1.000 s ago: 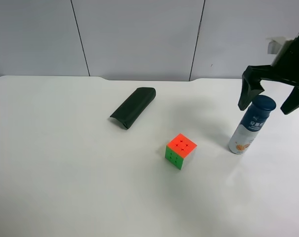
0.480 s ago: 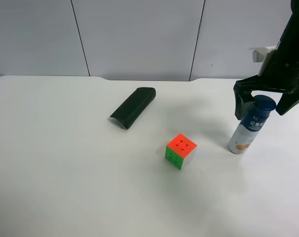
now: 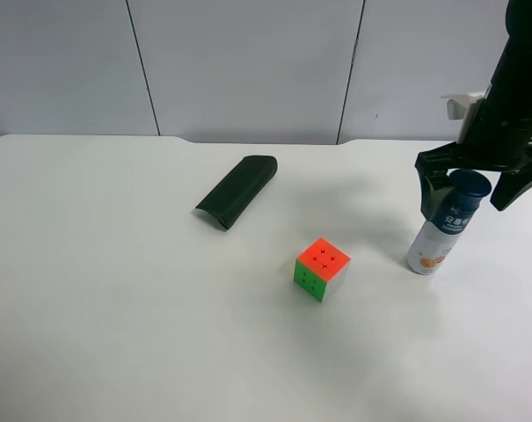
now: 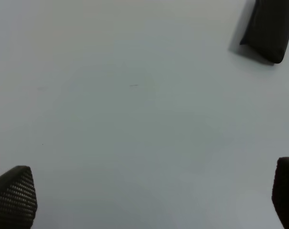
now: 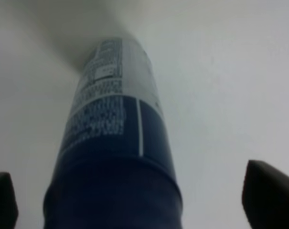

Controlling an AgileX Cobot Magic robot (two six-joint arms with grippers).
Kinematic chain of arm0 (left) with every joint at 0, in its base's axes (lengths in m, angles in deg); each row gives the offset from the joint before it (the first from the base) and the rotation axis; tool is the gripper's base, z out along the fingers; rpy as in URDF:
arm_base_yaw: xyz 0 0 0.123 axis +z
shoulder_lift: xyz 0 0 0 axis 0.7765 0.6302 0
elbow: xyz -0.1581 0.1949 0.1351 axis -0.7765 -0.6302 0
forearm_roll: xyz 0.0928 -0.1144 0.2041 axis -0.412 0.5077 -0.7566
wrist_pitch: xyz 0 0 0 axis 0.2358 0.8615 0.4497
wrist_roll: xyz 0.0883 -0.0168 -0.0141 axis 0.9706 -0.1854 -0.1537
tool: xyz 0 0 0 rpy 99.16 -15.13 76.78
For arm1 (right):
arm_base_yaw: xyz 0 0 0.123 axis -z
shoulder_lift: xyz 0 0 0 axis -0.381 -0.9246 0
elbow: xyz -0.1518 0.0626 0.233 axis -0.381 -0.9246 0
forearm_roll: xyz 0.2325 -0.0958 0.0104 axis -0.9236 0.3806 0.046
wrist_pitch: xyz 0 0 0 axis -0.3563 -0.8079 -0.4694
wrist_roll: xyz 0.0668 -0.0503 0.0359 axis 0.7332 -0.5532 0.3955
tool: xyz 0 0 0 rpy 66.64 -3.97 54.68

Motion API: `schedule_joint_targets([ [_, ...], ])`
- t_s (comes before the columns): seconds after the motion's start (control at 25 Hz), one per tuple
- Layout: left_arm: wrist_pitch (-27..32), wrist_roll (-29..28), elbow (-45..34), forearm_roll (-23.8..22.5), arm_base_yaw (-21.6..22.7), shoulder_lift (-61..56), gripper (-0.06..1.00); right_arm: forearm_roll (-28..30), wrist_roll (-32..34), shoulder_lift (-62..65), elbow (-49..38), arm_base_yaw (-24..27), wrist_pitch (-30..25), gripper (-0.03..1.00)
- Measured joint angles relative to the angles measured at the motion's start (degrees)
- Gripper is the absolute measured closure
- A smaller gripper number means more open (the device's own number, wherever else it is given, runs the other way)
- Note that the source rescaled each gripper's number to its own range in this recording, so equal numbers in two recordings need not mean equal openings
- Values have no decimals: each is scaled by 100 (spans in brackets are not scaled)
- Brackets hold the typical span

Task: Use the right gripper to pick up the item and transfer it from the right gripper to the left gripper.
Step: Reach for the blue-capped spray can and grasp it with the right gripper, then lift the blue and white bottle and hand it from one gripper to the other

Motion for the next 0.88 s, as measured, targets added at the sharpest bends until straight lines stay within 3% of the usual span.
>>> schedule_joint_targets([
  [0.16,0,0,0,0,0,0,-6,0,0,-43,0,0,0,21],
  [0.28,0,0,0,0,0,0,-6,0,0,-50,0,0,0,36],
  [0.44,0,0,0,0,0,0,-6,0,-5,-52,0,0,-6,69],
  [0.52,0,0,0,0,0,0,-6,-45,-40,-52,0,0,-21,97],
  [0.88,0,0,0,0,0,0,-6,-88,-39,-52,0,0,-73,96],
])
